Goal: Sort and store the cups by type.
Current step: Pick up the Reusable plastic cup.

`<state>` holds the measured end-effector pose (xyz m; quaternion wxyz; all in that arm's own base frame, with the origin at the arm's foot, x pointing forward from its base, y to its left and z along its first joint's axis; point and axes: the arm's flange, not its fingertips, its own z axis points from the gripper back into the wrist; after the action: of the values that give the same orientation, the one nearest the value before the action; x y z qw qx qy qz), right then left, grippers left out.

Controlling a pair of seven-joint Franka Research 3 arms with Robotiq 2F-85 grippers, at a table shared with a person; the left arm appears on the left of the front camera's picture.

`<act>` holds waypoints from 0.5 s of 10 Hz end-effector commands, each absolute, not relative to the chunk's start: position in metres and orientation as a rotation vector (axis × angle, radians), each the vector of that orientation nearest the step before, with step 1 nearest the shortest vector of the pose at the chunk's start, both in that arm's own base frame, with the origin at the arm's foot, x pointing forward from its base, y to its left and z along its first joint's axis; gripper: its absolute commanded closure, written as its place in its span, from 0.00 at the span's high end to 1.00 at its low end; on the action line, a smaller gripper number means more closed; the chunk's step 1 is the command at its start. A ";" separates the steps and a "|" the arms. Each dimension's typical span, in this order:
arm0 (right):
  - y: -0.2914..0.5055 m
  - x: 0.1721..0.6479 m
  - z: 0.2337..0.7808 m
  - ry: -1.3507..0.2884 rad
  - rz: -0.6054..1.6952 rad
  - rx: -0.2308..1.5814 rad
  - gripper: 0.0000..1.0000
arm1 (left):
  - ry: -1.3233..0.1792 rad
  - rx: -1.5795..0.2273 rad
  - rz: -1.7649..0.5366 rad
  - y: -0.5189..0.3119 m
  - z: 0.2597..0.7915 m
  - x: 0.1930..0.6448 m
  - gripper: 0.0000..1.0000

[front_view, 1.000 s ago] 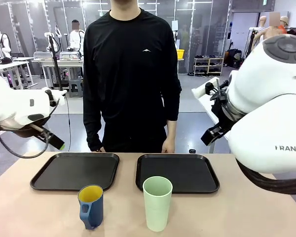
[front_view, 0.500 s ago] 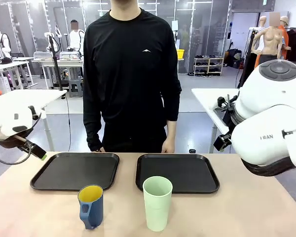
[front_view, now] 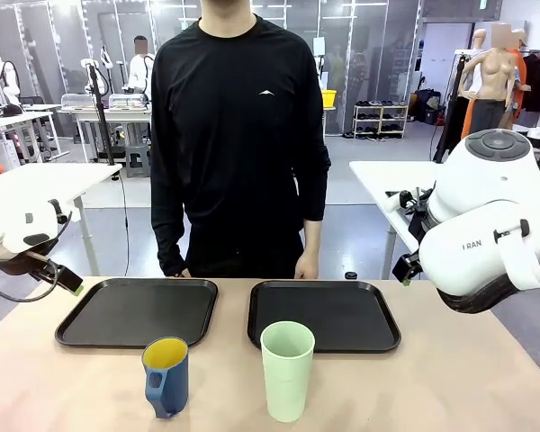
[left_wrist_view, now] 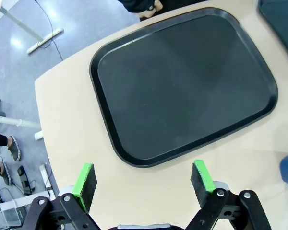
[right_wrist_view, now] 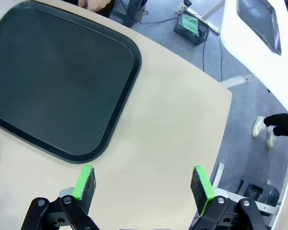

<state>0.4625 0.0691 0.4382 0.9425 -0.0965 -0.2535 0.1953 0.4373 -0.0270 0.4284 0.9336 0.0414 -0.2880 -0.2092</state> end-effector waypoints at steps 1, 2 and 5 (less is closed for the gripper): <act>0.066 0.469 0.441 -0.519 0.416 -0.209 1.00 | -0.603 0.069 -0.418 -0.024 0.430 0.445 1.00; 0.067 0.468 0.443 -0.517 0.395 -0.220 1.00 | -0.598 0.078 -0.413 -0.024 0.430 0.446 1.00; 0.067 0.464 0.439 -0.517 0.399 -0.198 1.00 | -0.592 0.083 -0.424 -0.027 0.430 0.439 1.00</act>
<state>0.4630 0.0671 0.4425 0.9411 -0.1023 -0.2541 0.1982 0.4393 -0.0274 0.4295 0.9335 0.0429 -0.2885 -0.2086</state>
